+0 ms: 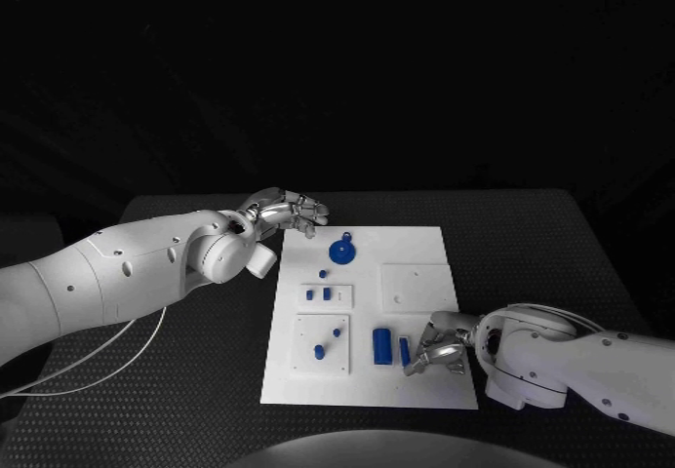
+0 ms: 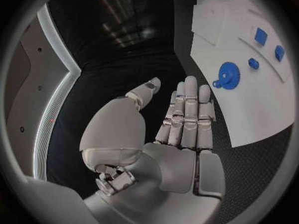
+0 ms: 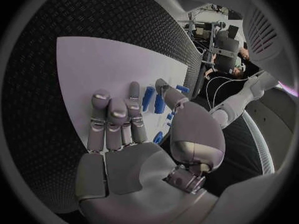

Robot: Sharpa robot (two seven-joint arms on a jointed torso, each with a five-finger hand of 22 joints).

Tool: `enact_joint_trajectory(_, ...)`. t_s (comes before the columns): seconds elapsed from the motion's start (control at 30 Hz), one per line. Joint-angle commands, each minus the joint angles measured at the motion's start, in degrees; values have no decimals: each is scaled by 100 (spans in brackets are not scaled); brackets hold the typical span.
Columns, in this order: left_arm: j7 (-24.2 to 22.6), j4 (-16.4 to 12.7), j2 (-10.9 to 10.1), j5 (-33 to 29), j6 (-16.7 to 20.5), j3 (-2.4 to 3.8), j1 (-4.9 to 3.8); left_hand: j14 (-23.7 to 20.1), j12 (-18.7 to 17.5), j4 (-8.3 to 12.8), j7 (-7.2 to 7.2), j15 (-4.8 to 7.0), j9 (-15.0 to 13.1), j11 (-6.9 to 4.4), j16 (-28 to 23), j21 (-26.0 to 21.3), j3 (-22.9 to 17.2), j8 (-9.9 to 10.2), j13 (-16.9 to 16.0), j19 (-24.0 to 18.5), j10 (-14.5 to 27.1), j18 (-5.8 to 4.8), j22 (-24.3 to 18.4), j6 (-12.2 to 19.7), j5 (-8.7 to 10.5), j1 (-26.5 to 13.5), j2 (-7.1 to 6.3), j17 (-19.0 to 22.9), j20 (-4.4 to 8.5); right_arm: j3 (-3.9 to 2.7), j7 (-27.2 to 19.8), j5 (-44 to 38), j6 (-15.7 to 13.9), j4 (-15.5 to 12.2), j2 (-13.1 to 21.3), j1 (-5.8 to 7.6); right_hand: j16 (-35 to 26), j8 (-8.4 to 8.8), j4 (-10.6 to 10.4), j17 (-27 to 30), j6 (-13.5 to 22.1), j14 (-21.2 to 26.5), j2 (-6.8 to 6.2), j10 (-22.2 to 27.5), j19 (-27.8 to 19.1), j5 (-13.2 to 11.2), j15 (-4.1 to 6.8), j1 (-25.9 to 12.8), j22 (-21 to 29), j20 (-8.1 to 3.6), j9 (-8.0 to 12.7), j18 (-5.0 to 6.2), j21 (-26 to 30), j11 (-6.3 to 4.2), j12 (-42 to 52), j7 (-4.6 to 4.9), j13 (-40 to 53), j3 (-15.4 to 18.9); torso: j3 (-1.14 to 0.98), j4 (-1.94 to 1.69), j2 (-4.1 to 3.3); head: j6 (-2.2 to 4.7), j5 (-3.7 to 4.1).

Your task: Assemble the parts on the task board

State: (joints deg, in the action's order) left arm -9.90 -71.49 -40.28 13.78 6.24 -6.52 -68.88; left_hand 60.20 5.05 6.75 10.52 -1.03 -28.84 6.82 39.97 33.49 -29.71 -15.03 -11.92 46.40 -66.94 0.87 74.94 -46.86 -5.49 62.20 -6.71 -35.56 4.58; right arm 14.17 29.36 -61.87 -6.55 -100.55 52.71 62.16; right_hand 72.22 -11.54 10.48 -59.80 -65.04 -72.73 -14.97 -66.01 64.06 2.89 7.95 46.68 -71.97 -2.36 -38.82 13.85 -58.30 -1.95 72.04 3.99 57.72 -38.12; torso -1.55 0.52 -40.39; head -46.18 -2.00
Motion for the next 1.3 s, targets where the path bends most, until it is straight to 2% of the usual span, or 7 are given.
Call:
enact_joint_trajectory(0.03,-35,-16,6,13,-78,3,-4,45,11,2,15,-3,9,6,-23,-39,21,-24,-3,30,-16,118,70,5,-6,-23,29,-11,0,1,56,-86,-123,13,-16,-6,-20,-29,-75,-8,-14,-9,49,-26,27,-6,14,-51,10,-15,8,115,24,-51,-34,-19,5,-38,2,1,2,-7,-9)
enact_joint_trajectory(0.13,-33,-16,6,13,-79,3,-4,45,11,1,15,-3,9,6,-24,-40,21,-25,-3,30,-17,118,71,5,-6,-23,30,-12,0,1,108,-181,-155,21,-17,-6,-15,-49,-71,-11,-36,-40,508,-61,35,-7,23,-51,6,-36,10,115,15,-68,-36,-35,9,-73,2,1,1,-11,-12)
enact_joint_trajectory(0.3,-34,-15,5,13,-78,3,-4,45,11,0,15,-3,9,6,-25,-41,21,-25,-3,31,-17,118,71,4,-6,-24,30,-13,0,1,144,-362,-151,32,-53,-6,-30,-58,97,-9,-48,-52,855,-90,17,-7,29,135,4,-56,26,115,22,-79,-44,-45,24,-308,-1,3,1,-17,-14)
enact_joint_trajectory(0.53,-35,-15,8,14,-80,3,-4,46,11,0,15,-3,10,6,-26,-42,21,-26,-3,31,-18,118,72,4,-6,-24,31,-14,0,1,158,-390,-143,50,-103,-6,-49,-77,384,-14,-70,-79,1062,-145,29,-8,13,256,-9,-16,68,115,5,-72,-66,-40,44,-935,-3,5,2,-20,-17)
enact_joint_trajectory(1.07,-35,-11,11,14,-79,3,-4,46,11,-1,14,-3,11,6,-29,-46,20,-28,-3,33,-18,117,75,5,-7,-25,34,-17,0,1,174,-300,-63,93,-120,-6,-60,-107,532,-22,-76,-107,862,-183,67,-9,2,69,-16,3,86,115,-22,-69,-77,-38,68,-904,1,1,2,-12,-3)
enact_joint_trajectory(1.2,-43,-3,14,14,-69,3,-4,47,11,-1,14,-3,11,6,-30,-47,20,-28,-3,33,-18,117,76,5,-7,-25,34,-18,0,0,71,-118,-9,118,-40,-3,-80,-104,468,-21,-62,-109,609,-158,72,3,0,15,0,6,111,115,-4,-60,-119,-28,37,-906,0,4,3,7,-4)
enact_joint_trajectory(1.3,-63,7,11,14,-41,3,-4,47,11,-1,14,-3,11,5,-30,-48,20,-29,-3,33,-18,117,76,5,-7,-24,34,-19,1,-1,-110,85,69,134,45,42,-108,-70,282,-22,12,-101,198,-128,81,29,-8,-47,17,16,155,115,16,-27,-158,4,32,-878,-2,9,6,36,6)
